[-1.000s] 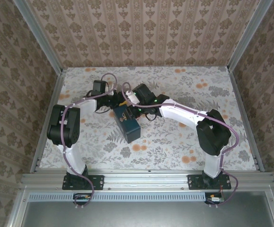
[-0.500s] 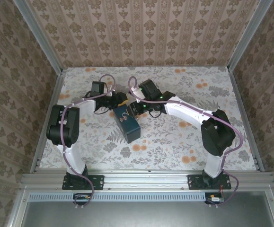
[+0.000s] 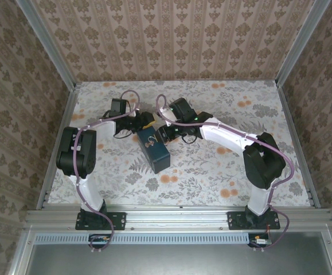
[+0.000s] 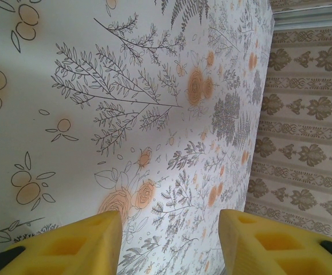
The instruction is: Unlock the padlock with the key
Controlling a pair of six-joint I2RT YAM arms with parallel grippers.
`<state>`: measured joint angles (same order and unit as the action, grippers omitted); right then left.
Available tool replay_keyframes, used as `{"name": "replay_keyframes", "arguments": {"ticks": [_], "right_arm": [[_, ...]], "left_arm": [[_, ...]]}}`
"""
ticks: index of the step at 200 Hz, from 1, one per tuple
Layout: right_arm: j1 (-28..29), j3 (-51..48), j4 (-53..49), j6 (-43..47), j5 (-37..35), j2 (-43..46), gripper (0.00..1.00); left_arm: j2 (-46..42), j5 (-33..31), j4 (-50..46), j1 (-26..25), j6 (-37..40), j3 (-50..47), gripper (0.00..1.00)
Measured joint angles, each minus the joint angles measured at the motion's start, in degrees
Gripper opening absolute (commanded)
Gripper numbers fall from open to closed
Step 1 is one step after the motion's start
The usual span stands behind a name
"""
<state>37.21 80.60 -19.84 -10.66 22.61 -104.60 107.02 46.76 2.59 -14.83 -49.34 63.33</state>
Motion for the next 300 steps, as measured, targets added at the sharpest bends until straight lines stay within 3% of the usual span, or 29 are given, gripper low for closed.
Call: {"name": "replay_keyframes", "arguments": {"ticks": [36, 78, 111, 158, 198, 255, 300], "right_arm": [[0.00, -2.12, 0.28, -0.02, 2.32, 0.31, 0.42], [0.00, -3.32, 1.03, -0.04, 3.80, 0.70, 0.30], [0.00, -3.85, 1.75, -0.04, 3.82, 1.16, 0.34], [0.00, -4.61, 2.78, -0.33, 3.80, 1.90, 0.16], [0.17, -5.84, 4.33, -0.70, 3.34, 2.58, 0.11], [3.74, -6.08, 4.57, 1.66, 0.07, 3.13, 0.16], [5.49, -6.08, 4.83, 3.69, -0.76, 3.32, 0.34]], "left_arm": [[0.00, -0.02, 0.09, 0.20, 0.00, -0.35, 0.49], [-0.02, -0.02, 0.07, 0.35, -0.20, -0.70, 0.49], [-0.02, -0.02, 0.20, 0.35, -0.20, -0.72, 0.49], [-0.02, -0.02, 0.20, 0.35, -0.20, -0.74, 0.49], [-0.02, -0.04, 0.48, -0.09, -0.20, -1.01, 0.49], [0.02, -0.09, 2.62, -0.81, -2.19, -2.62, 0.49], [0.31, -0.02, 4.04, -2.05, -3.56, -2.78, 0.49]]}}
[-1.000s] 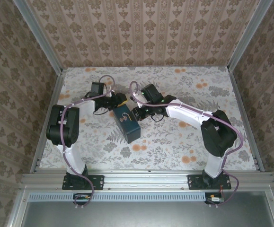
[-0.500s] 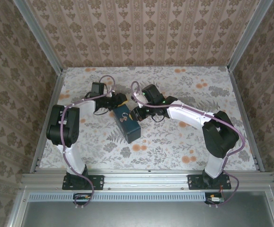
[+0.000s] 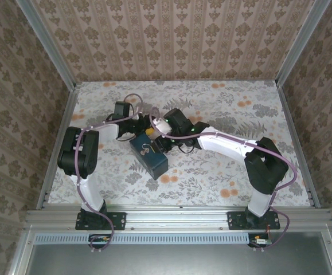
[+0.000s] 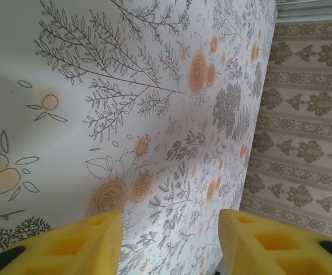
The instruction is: Unlock the padlock with the key
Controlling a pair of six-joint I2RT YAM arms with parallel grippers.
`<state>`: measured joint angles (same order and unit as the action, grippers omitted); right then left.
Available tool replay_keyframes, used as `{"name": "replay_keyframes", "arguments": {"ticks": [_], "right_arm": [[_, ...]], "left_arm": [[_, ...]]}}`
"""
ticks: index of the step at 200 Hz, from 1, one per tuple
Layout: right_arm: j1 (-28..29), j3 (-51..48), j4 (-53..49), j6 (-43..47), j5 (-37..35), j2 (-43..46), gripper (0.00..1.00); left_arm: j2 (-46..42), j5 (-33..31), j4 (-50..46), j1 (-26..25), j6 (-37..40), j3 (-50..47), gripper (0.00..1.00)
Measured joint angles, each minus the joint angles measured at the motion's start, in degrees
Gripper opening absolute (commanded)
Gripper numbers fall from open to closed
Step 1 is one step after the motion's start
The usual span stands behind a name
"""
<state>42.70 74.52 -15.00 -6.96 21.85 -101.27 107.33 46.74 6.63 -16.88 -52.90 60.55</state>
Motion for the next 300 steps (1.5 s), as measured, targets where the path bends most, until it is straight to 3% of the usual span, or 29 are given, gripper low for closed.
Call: {"name": "replay_keyframes", "arguments": {"ticks": [89, 178, 274, 300], "right_arm": [[-2.56, 0.00, 0.74, 0.04, 4.74, 1.46, 0.34], [-4.33, 0.13, 1.11, -0.28, 5.35, 1.42, 0.44], [-4.68, 2.91, 1.27, 0.98, 9.94, -3.61, 0.40], [-4.68, 2.91, 1.16, 0.83, 10.88, -3.61, 0.46]], "left_arm": [[0.00, 0.00, -0.20, 1.25, -0.04, -0.15, 0.49], [0.00, 0.00, -1.03, 1.88, 0.00, -0.15, 0.49], [0.00, 0.02, -1.03, 1.99, 0.00, -0.15, 0.49], [0.00, 0.02, -1.03, 2.01, 0.02, -0.15, 0.49]]}}
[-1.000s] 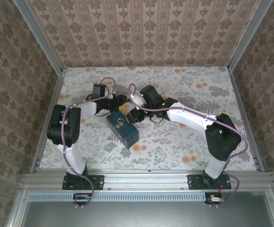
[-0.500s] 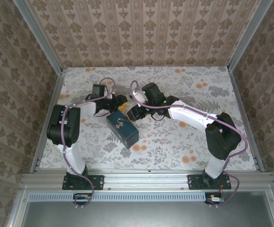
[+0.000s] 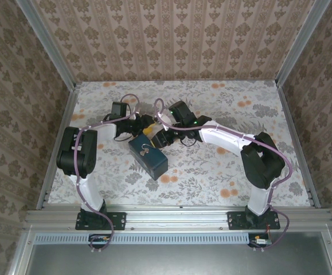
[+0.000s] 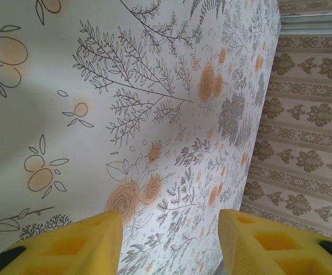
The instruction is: Unlock the padlock with the key
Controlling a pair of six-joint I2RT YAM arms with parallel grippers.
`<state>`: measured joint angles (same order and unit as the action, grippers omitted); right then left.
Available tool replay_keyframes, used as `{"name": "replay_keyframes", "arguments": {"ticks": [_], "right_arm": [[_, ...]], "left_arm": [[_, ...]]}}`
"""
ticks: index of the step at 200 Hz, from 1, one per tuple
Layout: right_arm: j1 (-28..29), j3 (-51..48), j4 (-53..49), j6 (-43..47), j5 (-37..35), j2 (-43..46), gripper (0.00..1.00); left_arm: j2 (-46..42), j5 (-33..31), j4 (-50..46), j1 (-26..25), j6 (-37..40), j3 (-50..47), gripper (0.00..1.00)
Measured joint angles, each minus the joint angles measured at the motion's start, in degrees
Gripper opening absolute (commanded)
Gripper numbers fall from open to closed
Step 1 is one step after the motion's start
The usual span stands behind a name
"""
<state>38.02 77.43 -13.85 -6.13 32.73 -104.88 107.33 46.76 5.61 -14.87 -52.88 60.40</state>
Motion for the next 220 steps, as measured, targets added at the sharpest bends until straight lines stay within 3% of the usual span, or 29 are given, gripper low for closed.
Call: {"name": "replay_keyframes", "arguments": {"ticks": [118, 220], "right_arm": [[0.55, -0.02, -1.60, 1.75, 2.43, -0.13, 0.44], [1.44, -0.02, -1.27, 3.28, 0.94, -0.04, 0.20]], "left_arm": [[0.00, 0.00, 0.02, 0.72, -0.02, 0.00, 0.49], [0.00, 0.00, 0.04, 0.72, -0.02, 0.00, 0.49]]}}
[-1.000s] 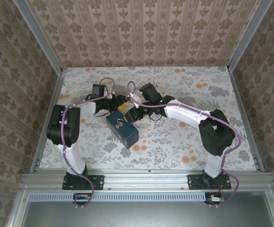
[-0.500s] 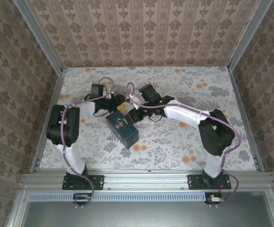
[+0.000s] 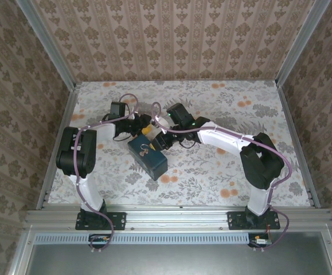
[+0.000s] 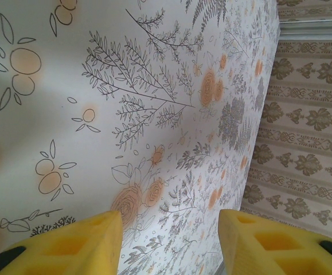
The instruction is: Unlock the padlock with the key
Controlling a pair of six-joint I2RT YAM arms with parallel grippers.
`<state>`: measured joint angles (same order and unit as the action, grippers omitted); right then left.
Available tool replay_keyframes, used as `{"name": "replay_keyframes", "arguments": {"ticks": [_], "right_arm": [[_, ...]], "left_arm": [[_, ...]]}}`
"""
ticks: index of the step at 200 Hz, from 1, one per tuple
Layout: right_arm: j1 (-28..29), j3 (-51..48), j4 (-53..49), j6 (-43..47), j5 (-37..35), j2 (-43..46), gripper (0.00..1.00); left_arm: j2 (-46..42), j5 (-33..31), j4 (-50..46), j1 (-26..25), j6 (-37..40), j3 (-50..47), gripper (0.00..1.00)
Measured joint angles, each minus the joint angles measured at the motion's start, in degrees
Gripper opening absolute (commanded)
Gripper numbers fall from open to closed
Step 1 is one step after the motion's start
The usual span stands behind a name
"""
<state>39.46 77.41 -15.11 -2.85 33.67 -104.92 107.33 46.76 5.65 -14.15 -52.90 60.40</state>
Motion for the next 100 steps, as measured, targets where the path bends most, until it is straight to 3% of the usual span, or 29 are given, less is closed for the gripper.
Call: {"name": "replay_keyframes", "arguments": {"ticks": [100], "right_arm": [[1.70, -1.99, 3.10, -0.22, -3.50, 2.49, 0.01]], "left_arm": [[0.00, -0.02, 0.39, 0.00, 0.00, -0.02, 0.49]]}}
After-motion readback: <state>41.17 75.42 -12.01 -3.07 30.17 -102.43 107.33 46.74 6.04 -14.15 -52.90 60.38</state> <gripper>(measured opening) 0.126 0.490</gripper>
